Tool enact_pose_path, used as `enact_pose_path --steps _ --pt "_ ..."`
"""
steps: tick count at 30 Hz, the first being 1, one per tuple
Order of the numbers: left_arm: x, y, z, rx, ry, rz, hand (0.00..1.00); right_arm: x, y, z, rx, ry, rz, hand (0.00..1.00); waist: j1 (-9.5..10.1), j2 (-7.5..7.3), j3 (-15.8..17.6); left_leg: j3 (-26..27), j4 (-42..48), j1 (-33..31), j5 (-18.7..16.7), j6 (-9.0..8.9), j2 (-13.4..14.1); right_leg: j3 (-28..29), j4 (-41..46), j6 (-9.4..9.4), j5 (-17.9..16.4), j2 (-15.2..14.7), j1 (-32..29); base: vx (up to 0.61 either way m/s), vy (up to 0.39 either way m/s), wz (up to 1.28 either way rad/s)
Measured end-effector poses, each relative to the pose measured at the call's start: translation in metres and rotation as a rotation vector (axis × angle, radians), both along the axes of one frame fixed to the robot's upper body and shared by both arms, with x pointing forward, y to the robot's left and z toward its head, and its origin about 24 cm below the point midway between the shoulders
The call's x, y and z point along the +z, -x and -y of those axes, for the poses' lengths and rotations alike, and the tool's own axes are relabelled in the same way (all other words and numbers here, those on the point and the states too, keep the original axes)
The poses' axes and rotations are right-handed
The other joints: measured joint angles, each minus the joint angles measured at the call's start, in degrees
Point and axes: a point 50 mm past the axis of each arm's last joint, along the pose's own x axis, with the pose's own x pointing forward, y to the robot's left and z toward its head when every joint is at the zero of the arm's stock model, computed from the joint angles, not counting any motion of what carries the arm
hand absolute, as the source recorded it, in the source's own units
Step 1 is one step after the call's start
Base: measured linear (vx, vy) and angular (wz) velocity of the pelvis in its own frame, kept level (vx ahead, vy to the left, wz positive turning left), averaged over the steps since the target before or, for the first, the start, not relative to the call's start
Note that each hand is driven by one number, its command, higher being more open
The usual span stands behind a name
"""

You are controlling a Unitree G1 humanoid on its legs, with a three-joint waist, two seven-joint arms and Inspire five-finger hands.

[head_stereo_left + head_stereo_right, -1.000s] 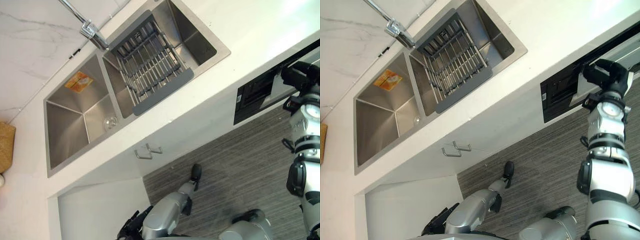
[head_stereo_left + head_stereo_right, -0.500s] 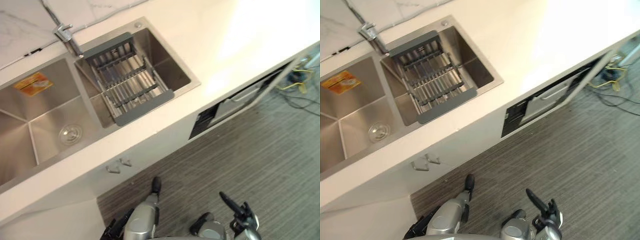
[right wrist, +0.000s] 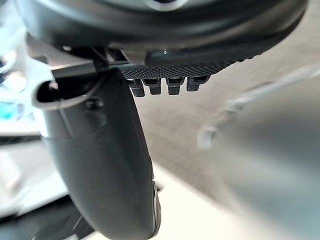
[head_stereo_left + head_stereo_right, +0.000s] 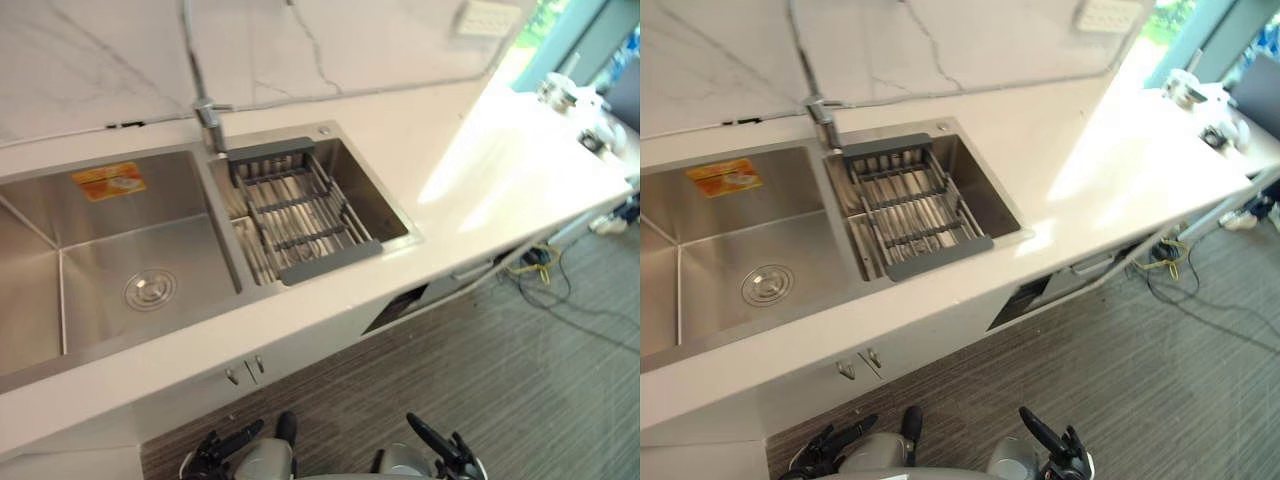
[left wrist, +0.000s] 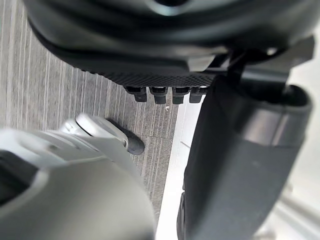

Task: Walk over to the sink, pick up the cup, carry it to the dishwasher, place the cup inside the dishwasher, then close the dishwasher door

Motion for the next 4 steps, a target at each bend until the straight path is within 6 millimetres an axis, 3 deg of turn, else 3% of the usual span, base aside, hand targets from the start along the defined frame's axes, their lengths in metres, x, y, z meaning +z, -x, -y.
enact_pose_path --steps 2,4 --pt "-0.001 0.002 0.002 0.022 0.0 -0.003 1.0 0.001 -0.002 0.0 0.043 -0.011 0.023 1.0 -0.45 0.46 -0.86 -2.14 -0.76 1.76 -0.55 0.96 -1.47 3.22 -4.04 0.0 0.07 2.55 -1.21 0.22 -0.058 0.75" --pt "-0.003 0.012 0.005 0.058 0.009 -0.025 1.0 0.0 0.002 -0.001 0.085 -0.019 0.023 1.0 -0.69 0.78 -3.09 -4.04 -0.59 4.15 -2.59 1.63 -2.23 5.23 -8.98 -1.24 1.91 3.83 -1.04 0.21 -0.06 0.6"
